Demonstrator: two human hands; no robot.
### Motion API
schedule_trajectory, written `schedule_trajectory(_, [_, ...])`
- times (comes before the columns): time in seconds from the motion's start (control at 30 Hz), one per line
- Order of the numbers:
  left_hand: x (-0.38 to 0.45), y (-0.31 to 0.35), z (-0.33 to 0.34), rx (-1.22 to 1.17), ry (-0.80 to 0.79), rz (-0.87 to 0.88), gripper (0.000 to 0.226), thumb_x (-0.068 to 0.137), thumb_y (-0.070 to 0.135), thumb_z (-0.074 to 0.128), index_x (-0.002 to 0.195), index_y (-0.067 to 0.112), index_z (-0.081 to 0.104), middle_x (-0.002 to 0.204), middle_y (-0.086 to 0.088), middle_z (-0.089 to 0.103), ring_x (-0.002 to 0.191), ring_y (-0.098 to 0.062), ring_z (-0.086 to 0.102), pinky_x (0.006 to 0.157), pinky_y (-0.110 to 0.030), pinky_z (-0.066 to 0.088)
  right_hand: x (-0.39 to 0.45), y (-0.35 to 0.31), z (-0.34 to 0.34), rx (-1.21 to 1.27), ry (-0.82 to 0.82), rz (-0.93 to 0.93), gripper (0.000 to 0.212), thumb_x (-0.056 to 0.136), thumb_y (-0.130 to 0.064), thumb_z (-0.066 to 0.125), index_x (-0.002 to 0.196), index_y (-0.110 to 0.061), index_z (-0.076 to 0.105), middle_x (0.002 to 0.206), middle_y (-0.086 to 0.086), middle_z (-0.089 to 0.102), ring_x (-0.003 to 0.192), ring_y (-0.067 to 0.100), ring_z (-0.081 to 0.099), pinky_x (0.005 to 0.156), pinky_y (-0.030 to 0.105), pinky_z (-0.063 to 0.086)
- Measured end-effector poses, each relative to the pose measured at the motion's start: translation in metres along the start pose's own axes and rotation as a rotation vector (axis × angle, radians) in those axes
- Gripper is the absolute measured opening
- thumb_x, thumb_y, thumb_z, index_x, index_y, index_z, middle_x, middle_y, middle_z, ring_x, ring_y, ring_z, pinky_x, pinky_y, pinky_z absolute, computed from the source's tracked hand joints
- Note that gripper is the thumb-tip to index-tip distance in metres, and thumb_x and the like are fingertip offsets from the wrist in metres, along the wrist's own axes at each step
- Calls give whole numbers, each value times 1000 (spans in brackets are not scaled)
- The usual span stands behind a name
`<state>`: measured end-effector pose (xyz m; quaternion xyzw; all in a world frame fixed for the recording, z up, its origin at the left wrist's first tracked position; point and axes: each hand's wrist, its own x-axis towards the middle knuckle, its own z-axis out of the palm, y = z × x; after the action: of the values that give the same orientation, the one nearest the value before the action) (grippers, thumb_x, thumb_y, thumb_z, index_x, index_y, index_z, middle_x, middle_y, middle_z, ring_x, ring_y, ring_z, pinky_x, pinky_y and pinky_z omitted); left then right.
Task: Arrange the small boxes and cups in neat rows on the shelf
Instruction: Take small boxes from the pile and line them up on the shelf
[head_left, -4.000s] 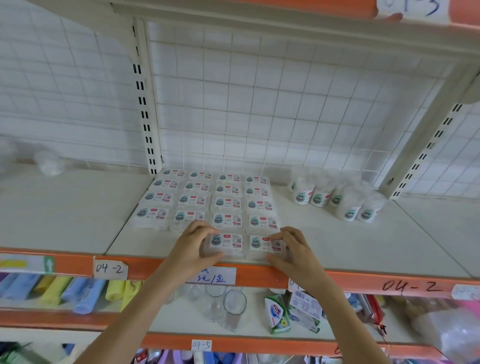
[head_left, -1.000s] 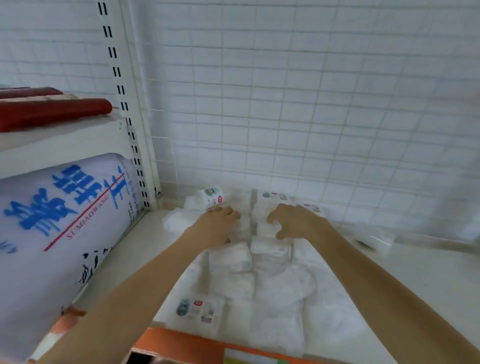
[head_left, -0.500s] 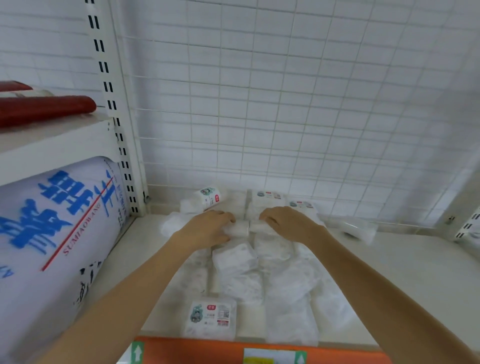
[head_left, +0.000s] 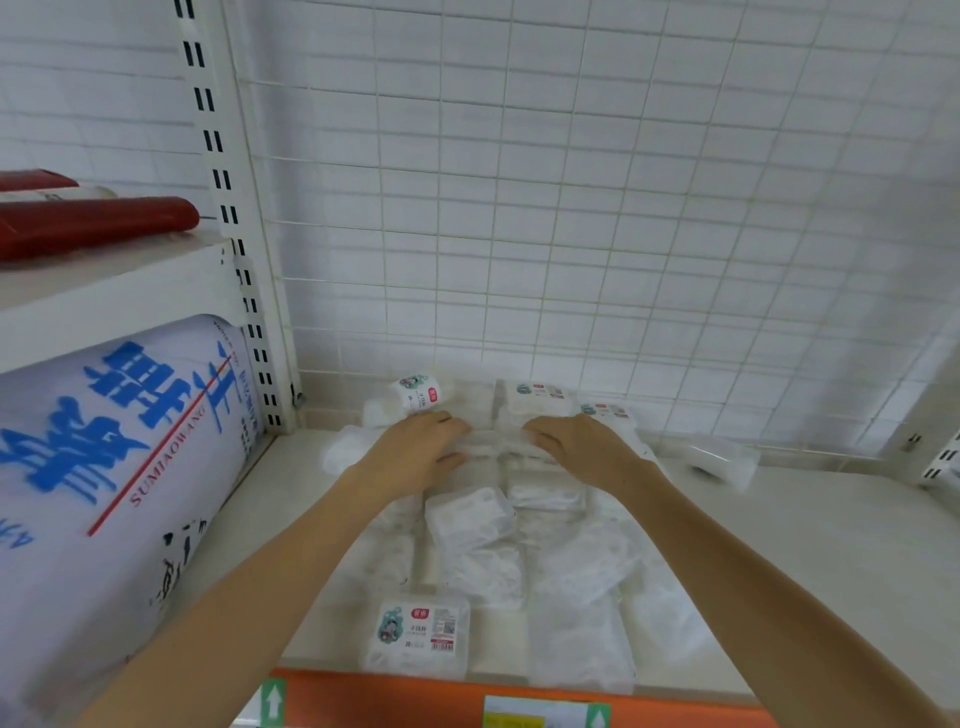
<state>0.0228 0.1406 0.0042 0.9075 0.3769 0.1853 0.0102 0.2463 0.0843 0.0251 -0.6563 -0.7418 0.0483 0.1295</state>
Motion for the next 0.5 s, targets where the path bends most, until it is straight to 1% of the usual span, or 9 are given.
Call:
schedule_trajectory(0.07, [-1, 2, -7, -53, 42, -15, 37, 92, 33, 51, 126, 18, 50, 122, -1, 55, 114, -19, 50, 88, -31, 43, -2, 2, -3, 100, 38, 1, 32, 99, -31, 35, 117, -20, 59, 107, 7, 67, 91, 25, 62, 77, 32, 50])
schedule_trajectory(0.13, [-3, 1, -16, -213, 101, -56, 38, 91, 33, 53, 126, 18, 51, 121, 0, 58, 113, -17, 52, 89, -29, 43, -3, 0, -12, 230, 121, -18, 31, 99, -28, 38, 119, -20, 60, 109, 1, 65, 94, 19, 61, 77, 25, 46])
schedule_trajectory(0.17, [-5, 2, -21, -329, 135, -89, 35, 91, 31, 54, 124, 19, 52, 118, -1, 60, 111, -15, 54, 87, -24, 43, -2, 0, -18, 297, 156, -16, 30, 98, -27, 40, 118, -19, 60, 110, 0, 65, 95, 17, 60, 77, 24, 45])
schedule_trajectory(0.23, [-8, 3, -33, -566, 158, -167, 27, 93, 25, 52, 119, 19, 55, 109, -3, 62, 100, -13, 58, 73, -10, 41, -2, -2, -30, 430, 149, 16, 27, 98, -27, 40, 113, -19, 62, 109, -1, 64, 95, 16, 60, 78, 27, 46])
schedule_trajectory(0.27, [-10, 6, -37, -679, 138, -207, 24, 94, 23, 49, 117, 20, 56, 104, -2, 63, 94, -9, 58, 67, -6, 40, -2, -2, -33, 490, 102, 38, 25, 98, -27, 41, 109, -22, 63, 108, -1, 65, 94, 16, 61, 80, 29, 46])
schedule_trajectory(0.33, [-17, 11, -39, -854, 59, -261, 18, 95, 21, 46, 110, 23, 57, 98, 8, 61, 85, -1, 56, 63, -5, 40, -3, -1, -33, 563, -30, 97, 20, 97, -26, 42, 96, -25, 63, 105, -1, 64, 91, 18, 60, 78, 29, 47])
schedule_trajectory(0.37, [-20, 13, -37, -877, 9, -270, 16, 96, 21, 46, 105, 26, 58, 95, 12, 60, 82, -1, 56, 61, -6, 40, -5, -1, -30, 545, -86, 118, 21, 97, -24, 42, 90, -26, 62, 99, -1, 64, 86, 19, 59, 71, 26, 47])
schedule_trajectory(0.43, [-25, 15, -27, -857, -79, -266, 14, 96, 22, 45, 97, 28, 58, 89, 13, 60, 76, 0, 55, 59, -8, 39, -6, -1, -21, 468, -127, 122, 27, 97, -21, 40, 81, -27, 61, 88, -1, 60, 77, 18, 53, 58, 20, 40])
schedule_trajectory(0.5, [-29, 15, -15, -853, -116, -280, 14, 96, 22, 45, 94, 26, 58, 88, 11, 60, 72, 5, 55, 59, -9, 38, -6, -2, -14, 433, -79, 123, 29, 97, -19, 37, 82, -22, 62, 82, -5, 57, 71, 13, 51, 56, 19, 35])
